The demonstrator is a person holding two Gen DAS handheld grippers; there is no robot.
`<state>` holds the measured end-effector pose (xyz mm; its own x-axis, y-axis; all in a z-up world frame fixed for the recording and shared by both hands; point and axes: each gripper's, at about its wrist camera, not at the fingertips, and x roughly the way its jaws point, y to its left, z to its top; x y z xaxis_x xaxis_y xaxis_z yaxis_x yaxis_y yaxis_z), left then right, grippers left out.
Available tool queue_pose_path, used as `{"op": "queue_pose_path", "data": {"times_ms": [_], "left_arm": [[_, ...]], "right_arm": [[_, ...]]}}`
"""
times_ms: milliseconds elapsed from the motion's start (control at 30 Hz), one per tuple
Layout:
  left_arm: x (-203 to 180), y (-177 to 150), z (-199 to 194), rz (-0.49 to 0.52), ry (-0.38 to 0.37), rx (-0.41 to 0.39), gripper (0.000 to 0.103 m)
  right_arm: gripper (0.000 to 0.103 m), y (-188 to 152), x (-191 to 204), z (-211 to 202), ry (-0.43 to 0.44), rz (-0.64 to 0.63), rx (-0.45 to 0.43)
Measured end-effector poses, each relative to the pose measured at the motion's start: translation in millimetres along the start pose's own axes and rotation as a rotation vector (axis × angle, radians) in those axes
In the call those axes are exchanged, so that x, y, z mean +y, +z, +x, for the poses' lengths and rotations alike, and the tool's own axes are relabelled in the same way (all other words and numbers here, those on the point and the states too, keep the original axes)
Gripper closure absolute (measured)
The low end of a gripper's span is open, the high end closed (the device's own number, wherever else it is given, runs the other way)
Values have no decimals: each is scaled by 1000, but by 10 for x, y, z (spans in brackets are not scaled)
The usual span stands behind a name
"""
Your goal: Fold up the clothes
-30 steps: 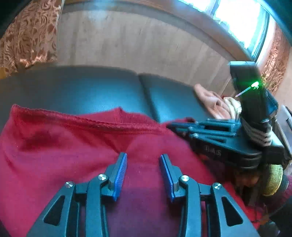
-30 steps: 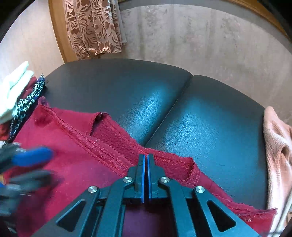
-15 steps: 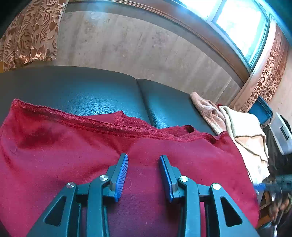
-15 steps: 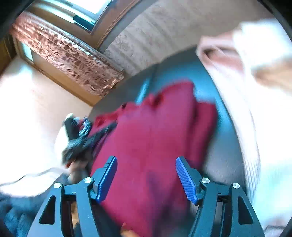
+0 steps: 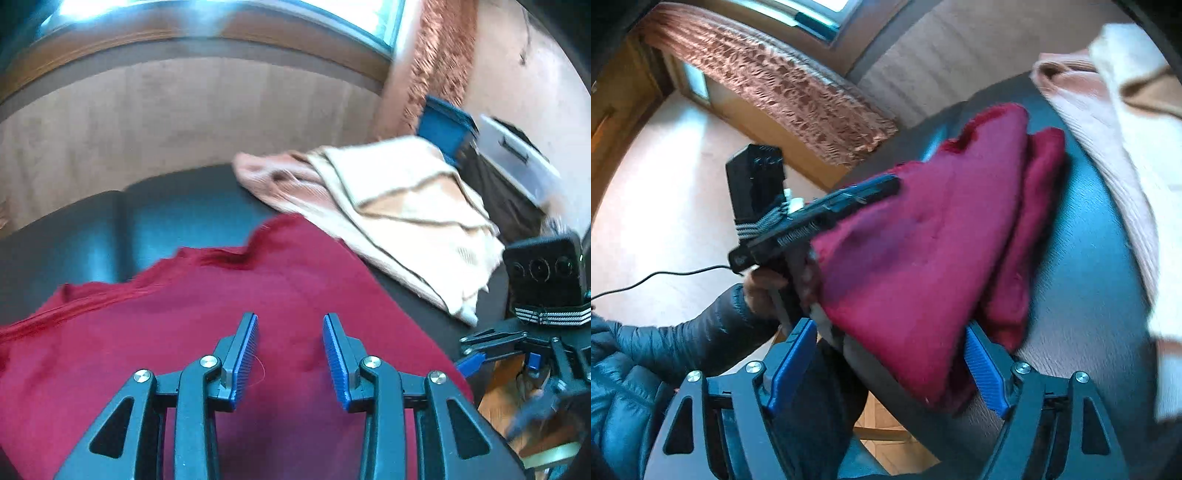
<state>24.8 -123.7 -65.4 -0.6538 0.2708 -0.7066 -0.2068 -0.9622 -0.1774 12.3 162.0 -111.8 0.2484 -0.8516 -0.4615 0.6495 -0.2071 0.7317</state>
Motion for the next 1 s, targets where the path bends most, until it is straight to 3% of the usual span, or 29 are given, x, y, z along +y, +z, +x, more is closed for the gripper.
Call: {"op": "queue_pose_path", "data": {"times_ms": [33, 200, 300, 400, 500, 600, 733, 833, 933, 1000], "left_arm": [[-17, -18, 71, 14, 2, 9, 67], [-101, -122, 279, 81, 14, 13, 64], [-140, -160, 268, 55, -23, 15, 64], [-197, -198, 280, 76, 6, -3, 63], [-168, -168, 304, 59, 10, -8, 62], [-140, -138, 328, 41, 14, -12, 62], [-74, -36, 400, -5, 36, -10, 62], [58, 35, 390, -112, -6, -18, 64], [247, -2, 167, -253, -56, -44, 64], [371, -80, -49, -312, -67, -72, 64]], "right_arm": [[13, 23, -5, 70, 20, -1, 41], [10, 72, 98, 368, 163, -42, 310], [14, 12, 186, 477, 96, -134, 518], [21, -27, 240, 480, 30, -179, 605], [22, -52, 243, 449, 16, -184, 583], [23, -18, 186, 344, 5, -121, 470], [21, 106, 147, 49, -120, -42, 324], [14, 233, 225, -177, -253, -23, 224], [13, 417, 452, -272, -231, -57, 87], [7, 555, 574, -133, -220, -97, 39]]}}
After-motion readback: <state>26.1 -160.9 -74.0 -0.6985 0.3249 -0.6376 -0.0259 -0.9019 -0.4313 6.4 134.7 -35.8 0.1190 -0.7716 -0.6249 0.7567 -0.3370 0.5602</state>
